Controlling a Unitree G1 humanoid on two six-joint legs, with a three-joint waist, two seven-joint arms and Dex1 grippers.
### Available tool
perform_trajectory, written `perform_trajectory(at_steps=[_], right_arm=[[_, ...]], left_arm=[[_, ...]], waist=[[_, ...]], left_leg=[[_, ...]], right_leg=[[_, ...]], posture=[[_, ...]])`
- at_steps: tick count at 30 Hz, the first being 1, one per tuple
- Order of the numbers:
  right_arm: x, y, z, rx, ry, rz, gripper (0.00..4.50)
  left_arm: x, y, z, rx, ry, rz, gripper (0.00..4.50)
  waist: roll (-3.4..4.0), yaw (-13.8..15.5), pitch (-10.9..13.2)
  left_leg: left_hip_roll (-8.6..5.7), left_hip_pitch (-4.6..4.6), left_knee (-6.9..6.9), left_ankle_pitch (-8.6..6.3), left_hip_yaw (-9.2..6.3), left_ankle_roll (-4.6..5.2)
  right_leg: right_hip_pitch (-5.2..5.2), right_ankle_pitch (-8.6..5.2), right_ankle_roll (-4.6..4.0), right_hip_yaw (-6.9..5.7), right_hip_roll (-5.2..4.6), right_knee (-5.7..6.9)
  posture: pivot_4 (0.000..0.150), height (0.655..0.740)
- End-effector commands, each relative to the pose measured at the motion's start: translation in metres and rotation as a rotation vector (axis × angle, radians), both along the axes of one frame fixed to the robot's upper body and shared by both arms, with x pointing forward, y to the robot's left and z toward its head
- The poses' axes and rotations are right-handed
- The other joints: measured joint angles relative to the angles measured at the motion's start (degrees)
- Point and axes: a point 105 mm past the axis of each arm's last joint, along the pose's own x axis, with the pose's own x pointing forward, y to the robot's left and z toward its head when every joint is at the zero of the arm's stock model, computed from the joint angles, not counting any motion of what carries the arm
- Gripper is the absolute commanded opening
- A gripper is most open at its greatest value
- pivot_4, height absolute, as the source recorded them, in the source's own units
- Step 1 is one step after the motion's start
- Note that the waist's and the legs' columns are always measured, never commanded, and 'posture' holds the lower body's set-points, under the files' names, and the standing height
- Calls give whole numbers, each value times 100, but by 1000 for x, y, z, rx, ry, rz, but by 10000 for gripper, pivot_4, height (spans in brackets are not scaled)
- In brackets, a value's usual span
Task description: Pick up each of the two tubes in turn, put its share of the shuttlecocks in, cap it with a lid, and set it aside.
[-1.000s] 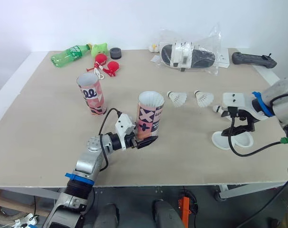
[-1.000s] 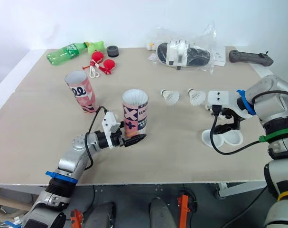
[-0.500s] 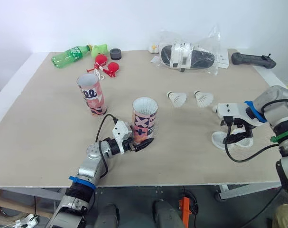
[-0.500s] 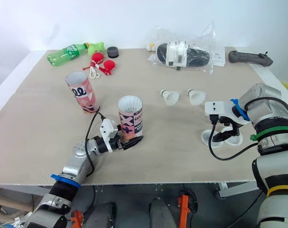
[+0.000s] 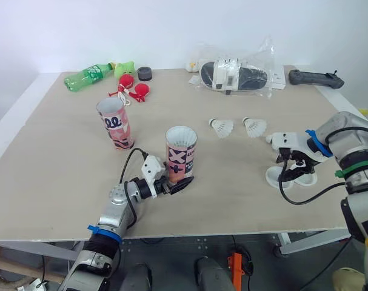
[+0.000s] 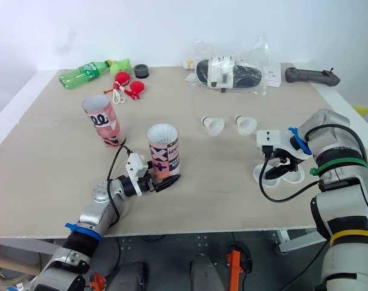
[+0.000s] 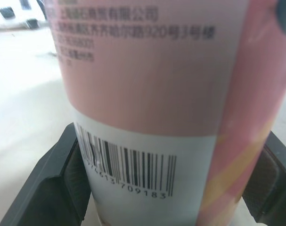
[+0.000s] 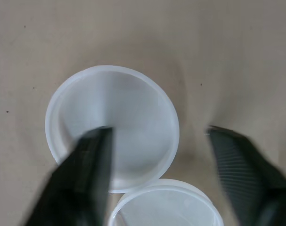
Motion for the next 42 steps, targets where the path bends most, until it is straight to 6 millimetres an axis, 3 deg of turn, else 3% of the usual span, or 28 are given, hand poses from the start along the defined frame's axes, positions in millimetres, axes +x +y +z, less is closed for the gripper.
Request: perform_trajectory(at_steps=[1,4,8,11,14,17,20,25,32,35,42], right_arm=[[2,-2,-6,-20,6,-21,13189],[4,1,-6,-16,1,-17,293],[8,8,2,17,-26,4,293],[14,20,21,66,-59,31,293],[18,45,55,170,-91,100,293],[24,88,99,320,-184,189,293],[14,120,130,434,-204,278,293],[-9,165,158,494,-171,429,293],[-28,217,183,552,-120,560,293],[-31,230,190,572,-116,592,293],[-23,246,178,451,-130,626,293]], left_arm=[[-6,1,-21,16,83,-4,36609],[-6,1,-21,16,83,-1,36609],[-5,3,-20,9,73,10,36609],[-4,4,-19,0,46,25,36609],[-5,4,-22,-5,34,34,36609],[-6,5,-31,11,56,34,36609],[-6,3,-35,22,70,21,36609],[-6,2,-38,30,83,16,36609],[-7,1,-40,49,81,0,36609],[-8,1,-41,69,75,-10,36609],[-7,1,-43,98,73,-18,36609]], waist=[[-7,-2,-5],[-7,-4,-8],[-7,-9,-11],[-1,-29,-11],[48,-52,-11],[73,-66,-11],[86,-70,-18],[88,-49,-19],[102,-49,-27],[101,-42,-27],[102,-37,-29]], left_leg=[[0,3,0,0,0,0],[0,9,1,0,0,0],[2,11,0,0,-1,0],[2,11,0,0,-1,0],[1,9,0,0,2,0],[-1,-1,0,1,3,2],[-1,-1,-2,2,1,2],[-4,-10,-2,1,-5,2],[-3,-12,-2,3,-5,4],[-3,-17,-2,3,-6,5],[-3,-21,-2,3,-7,5]], right_leg=[[3,1,-1,0,0,0],[9,1,-4,0,0,0],[11,2,-3,0,4,0],[9,4,-3,1,3,0],[2,8,-2,5,3,0],[-9,12,1,9,2,2],[-9,8,-1,10,3,2],[-10,-9,-22,7,1,1],[-22,-4,-26,8,3,5],[-23,-3,-25,7,4,5],[-27,-2,-24,7,7,5]], posture=[[1500,7400],[1500,7400],[1500,7400],[1500,7400],[1500,7400],[1500,7400],[1500,7400],[1500,7400],[1500,7400],[1500,7400],[1500,7400]])
